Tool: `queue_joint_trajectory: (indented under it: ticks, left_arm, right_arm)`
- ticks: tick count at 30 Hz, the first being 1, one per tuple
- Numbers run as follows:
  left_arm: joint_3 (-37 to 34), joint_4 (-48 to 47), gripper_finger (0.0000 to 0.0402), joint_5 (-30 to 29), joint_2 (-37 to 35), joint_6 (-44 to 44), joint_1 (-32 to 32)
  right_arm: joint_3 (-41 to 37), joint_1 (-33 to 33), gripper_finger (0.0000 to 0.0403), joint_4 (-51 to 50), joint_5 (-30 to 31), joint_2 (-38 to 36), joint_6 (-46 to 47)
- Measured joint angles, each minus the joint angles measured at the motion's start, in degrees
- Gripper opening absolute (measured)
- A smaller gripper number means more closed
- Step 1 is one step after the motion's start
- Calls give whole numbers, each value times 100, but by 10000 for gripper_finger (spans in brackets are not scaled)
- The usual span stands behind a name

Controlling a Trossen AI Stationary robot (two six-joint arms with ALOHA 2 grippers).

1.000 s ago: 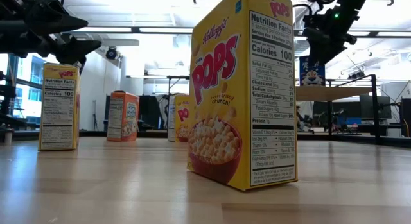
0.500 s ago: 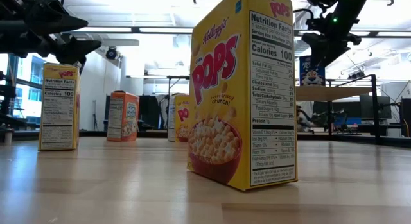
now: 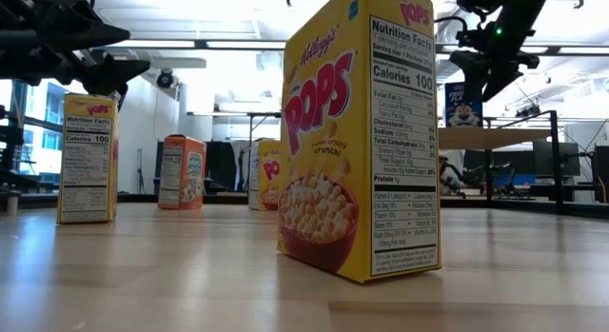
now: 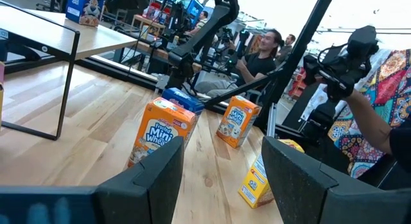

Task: Stack cereal on shelf
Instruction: Put the top right blue cereal box on the shelf

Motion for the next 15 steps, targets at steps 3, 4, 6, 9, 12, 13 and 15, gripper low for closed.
queue_joint_trajectory:
  ticks: [3, 4, 6, 9, 12, 13, 15]
  left_arm:
    - [0, 0, 200, 0, -2, 0, -2]
    - [0, 2, 200, 0, -2, 2, -2]
    - [0, 0, 200, 0, -2, 2, -1]
    - [0, 0, 200, 0, -1, 2, 0]
    - [0, 0, 200, 0, -2, 2, -2]
    - [0, 0, 200, 0, -1, 2, 0]
    - [0, 0, 200, 0, -1, 2, -2]
  right_arm:
    - [0, 1, 240, -58, -125, 0, 134]
    - [0, 7, 240, -57, -158, 0, 154]
    - [0, 9, 240, 18, -176, 0, 115]
    - [0, 4, 240, 216, -168, 0, -10]
    - [0, 4, 240, 310, -203, 0, -31]
    - [0, 4, 240, 313, -195, 3, -32]
    - [0, 5, 240, 316, -102, 26, -34]
